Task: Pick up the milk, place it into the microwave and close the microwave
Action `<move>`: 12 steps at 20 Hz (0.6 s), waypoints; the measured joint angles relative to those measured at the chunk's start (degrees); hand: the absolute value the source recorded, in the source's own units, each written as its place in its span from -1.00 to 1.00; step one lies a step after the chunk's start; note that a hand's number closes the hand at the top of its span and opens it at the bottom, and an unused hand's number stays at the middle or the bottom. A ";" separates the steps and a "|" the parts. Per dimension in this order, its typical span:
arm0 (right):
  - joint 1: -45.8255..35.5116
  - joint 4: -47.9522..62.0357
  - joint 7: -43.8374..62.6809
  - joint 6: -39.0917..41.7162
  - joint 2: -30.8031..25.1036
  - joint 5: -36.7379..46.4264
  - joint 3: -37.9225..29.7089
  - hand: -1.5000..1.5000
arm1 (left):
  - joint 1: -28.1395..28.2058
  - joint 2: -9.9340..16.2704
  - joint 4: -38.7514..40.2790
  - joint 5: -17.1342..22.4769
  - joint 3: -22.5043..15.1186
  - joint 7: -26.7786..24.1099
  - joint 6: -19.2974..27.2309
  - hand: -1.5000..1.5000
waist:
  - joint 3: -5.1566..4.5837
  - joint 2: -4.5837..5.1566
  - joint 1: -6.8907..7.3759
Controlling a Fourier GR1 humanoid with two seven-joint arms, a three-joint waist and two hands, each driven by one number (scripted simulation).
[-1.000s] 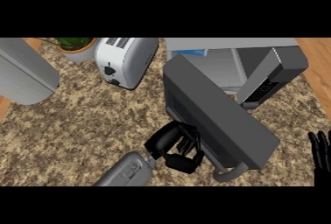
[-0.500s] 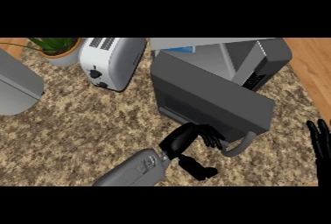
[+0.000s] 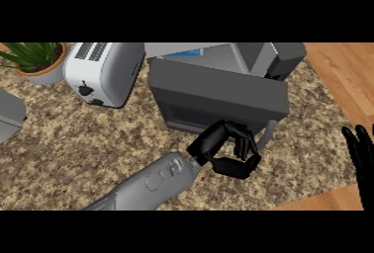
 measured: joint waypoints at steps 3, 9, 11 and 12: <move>-0.71 -1.26 0.88 0.62 -0.77 -0.83 -0.11 -1.00 | -2.64 -0.06 0.91 2.44 0.30 -0.66 1.43 1.00 | 0.04 0.31 -1.97; -1.67 -3.29 2.95 1.76 -2.22 -2.86 -0.27 -1.00 | -8.03 0.27 4.33 6.52 1.64 -0.84 3.17 1.00 | 0.15 1.05 -4.97; -2.04 -3.80 3.74 2.22 -2.88 -3.47 -0.31 -1.00 | -9.53 0.57 5.55 7.69 2.11 -0.68 3.96 1.00 | 0.17 1.31 -5.87; -2.23 -4.15 4.09 2.42 -3.18 -3.80 -0.36 -1.00 | -10.36 0.70 5.90 8.22 2.50 -0.99 4.32 1.00 | 0.15 1.36 -6.23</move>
